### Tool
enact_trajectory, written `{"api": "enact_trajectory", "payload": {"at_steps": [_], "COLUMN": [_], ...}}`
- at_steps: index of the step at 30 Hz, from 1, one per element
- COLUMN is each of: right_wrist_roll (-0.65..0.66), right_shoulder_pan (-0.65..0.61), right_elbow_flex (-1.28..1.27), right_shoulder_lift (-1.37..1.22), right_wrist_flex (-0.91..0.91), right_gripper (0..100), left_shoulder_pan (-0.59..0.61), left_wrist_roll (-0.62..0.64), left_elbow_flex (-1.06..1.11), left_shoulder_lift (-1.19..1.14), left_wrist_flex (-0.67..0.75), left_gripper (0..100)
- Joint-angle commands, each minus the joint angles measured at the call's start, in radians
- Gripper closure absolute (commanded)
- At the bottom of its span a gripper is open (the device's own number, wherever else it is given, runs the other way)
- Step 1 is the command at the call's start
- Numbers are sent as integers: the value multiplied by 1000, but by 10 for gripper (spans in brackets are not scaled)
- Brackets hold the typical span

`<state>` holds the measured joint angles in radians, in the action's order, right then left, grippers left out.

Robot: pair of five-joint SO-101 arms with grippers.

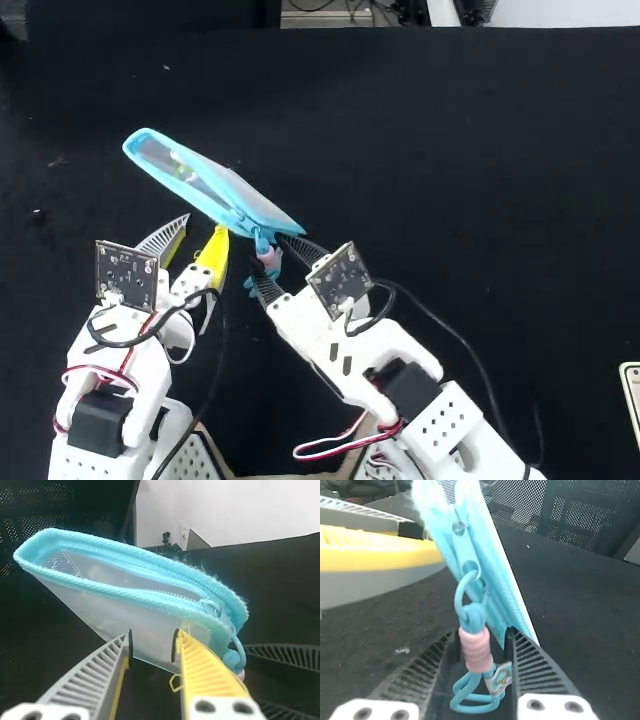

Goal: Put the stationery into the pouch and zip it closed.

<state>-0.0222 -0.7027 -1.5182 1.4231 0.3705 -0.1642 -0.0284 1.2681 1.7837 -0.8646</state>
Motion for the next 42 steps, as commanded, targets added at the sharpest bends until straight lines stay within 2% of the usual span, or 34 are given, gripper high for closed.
{"api": "enact_trajectory", "payload": {"at_steps": [1, 14, 16, 19, 27, 33, 38, 42], "right_wrist_roll": [-8, -8, -5, -2, -2, 2, 140, 203], "right_shoulder_pan": [-11, -5, -5, -5, -3, -3, -3, -5], "right_elbow_flex": [85, 87, 87, 99, 102, 122, 110, 120], "right_shoulder_lift": [-4, -4, -2, -2, 1, 173, 341, 321], "right_wrist_flex": [-20, -49, -49, -43, -40, 114, 189, 192], "right_gripper": [849, 851, 884, 988, 988, 988, 988, 988], "left_shoulder_pan": [-12, -13, -13, -13, -13, -13, -13, -13], "left_wrist_roll": [8, 8, 8, 8, 8, 8, 8, 8], "left_elbow_flex": [-21, -18, -18, -18, -16, -16, -15, -19], "left_shoulder_lift": [-9, -9, -9, -9, -8, -8, -8, -8], "left_wrist_flex": [17, 17, 17, 17, 17, 17, 17, 17], "left_gripper": [837, 837, 837, 837, 837, 837, 837, 837]}}
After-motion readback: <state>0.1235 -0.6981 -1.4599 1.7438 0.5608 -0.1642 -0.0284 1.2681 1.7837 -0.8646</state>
